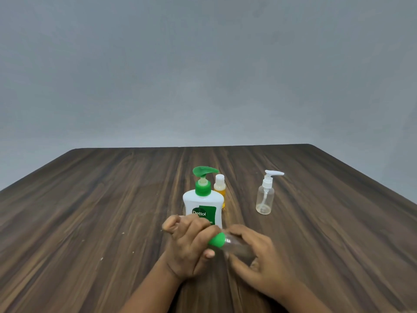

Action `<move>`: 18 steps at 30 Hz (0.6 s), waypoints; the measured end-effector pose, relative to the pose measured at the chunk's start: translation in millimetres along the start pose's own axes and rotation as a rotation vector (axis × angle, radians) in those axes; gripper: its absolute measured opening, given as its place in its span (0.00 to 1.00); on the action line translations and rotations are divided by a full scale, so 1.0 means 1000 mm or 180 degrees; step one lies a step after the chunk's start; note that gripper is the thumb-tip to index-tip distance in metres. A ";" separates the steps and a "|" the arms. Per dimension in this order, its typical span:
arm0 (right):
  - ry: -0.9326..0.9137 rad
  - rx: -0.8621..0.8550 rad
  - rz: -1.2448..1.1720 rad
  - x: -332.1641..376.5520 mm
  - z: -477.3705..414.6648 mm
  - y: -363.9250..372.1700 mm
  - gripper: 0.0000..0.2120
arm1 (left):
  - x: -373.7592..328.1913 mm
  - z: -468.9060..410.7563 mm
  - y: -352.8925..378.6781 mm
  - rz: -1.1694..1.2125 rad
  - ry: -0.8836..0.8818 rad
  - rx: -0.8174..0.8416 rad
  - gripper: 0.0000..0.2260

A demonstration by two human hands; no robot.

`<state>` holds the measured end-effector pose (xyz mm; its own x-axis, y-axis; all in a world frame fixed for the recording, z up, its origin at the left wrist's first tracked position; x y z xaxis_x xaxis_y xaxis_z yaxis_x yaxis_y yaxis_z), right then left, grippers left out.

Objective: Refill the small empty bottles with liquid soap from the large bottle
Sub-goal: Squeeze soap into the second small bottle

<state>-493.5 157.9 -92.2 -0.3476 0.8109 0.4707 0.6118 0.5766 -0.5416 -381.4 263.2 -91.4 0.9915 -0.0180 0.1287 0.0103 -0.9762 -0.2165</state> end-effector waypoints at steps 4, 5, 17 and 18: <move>-0.0292 -0.0035 0.0440 -0.002 0.000 0.002 0.16 | 0.000 -0.008 0.001 -0.0095 -0.0249 0.0034 0.16; -0.0360 -0.0037 0.0601 -0.002 0.000 0.001 0.16 | 0.001 -0.009 0.002 -0.0057 -0.0323 0.0040 0.15; -0.1412 -0.0743 0.2303 0.006 -0.002 0.005 0.12 | 0.010 -0.007 0.001 0.0088 -0.1043 -0.0140 0.16; -0.1477 -0.0860 0.2379 0.008 -0.001 0.005 0.12 | 0.010 -0.007 0.001 0.0035 -0.1085 -0.0119 0.16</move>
<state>-492.8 167.2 -90.2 -0.0094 0.9556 -0.2946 0.9170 -0.1093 -0.3837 -372.6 260.5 -83.9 0.9779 0.0385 -0.2057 0.0009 -0.9837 -0.1796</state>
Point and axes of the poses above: each hand's wrist, its own z-axis away from the middle knuckle, its own y-axis out of the palm, x = y × z, the point moved 5 cm from there along -z, towards the middle knuckle, and after that the axes turned 4 degrees about -y, right-handed, at the moved point
